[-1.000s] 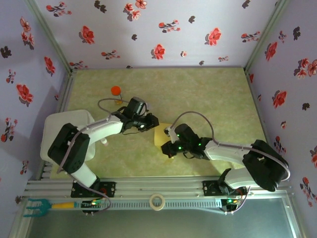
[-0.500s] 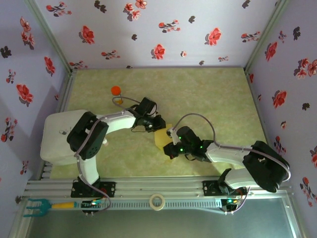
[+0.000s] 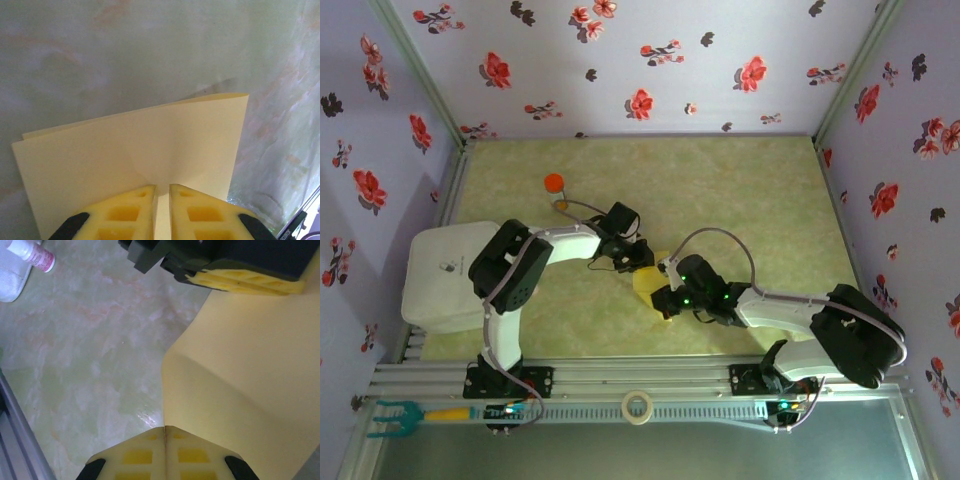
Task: Fold a paper plane with a square sheet of paper (pick it up from the middle)
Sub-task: Third fold the triangle at the center of the table.
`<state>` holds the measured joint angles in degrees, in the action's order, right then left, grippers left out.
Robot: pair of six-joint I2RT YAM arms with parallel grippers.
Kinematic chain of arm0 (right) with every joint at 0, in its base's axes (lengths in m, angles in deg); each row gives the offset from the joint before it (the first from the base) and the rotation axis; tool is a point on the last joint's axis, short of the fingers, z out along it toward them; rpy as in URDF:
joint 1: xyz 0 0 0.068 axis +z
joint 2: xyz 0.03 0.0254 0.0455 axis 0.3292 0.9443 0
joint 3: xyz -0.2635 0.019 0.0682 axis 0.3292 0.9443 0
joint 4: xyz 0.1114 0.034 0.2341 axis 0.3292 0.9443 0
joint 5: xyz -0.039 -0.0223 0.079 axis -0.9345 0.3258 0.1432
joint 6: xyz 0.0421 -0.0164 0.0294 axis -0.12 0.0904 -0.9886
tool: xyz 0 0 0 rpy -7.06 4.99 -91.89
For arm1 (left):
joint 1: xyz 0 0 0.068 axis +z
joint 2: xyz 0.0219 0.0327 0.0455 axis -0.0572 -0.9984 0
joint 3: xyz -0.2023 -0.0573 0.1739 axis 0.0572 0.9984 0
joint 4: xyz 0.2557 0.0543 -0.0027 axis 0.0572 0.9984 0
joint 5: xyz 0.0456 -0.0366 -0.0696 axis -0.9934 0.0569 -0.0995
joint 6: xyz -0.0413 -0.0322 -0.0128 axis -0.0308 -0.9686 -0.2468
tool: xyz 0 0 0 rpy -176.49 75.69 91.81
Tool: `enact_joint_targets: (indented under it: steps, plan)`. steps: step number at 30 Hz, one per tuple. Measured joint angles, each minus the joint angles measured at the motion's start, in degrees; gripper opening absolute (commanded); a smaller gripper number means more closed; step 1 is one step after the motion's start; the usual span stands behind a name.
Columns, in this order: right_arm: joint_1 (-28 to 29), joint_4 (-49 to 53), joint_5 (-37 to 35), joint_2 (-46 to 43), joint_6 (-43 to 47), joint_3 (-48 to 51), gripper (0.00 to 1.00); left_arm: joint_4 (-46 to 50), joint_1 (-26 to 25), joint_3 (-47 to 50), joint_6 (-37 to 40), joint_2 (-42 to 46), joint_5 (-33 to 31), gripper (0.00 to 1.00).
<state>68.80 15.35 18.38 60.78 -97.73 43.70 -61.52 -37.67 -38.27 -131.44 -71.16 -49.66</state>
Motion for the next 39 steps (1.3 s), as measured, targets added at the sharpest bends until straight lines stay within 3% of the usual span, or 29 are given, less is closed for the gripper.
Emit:
enact_joint_targets:
  steps: [18, 39]
  plan:
    - [-0.6, 8.1, -8.1, 3.1, -0.1, -3.7, 0.0, -0.9, 0.0, 0.3, 0.0, -0.1, 0.0, 0.16]
    - [-1.5, 11.2, -11.3, 4.4, -0.4, -5.3, 0.0, -0.9, 0.0, 0.3, 0.0, -0.1, 0.0, 0.16]
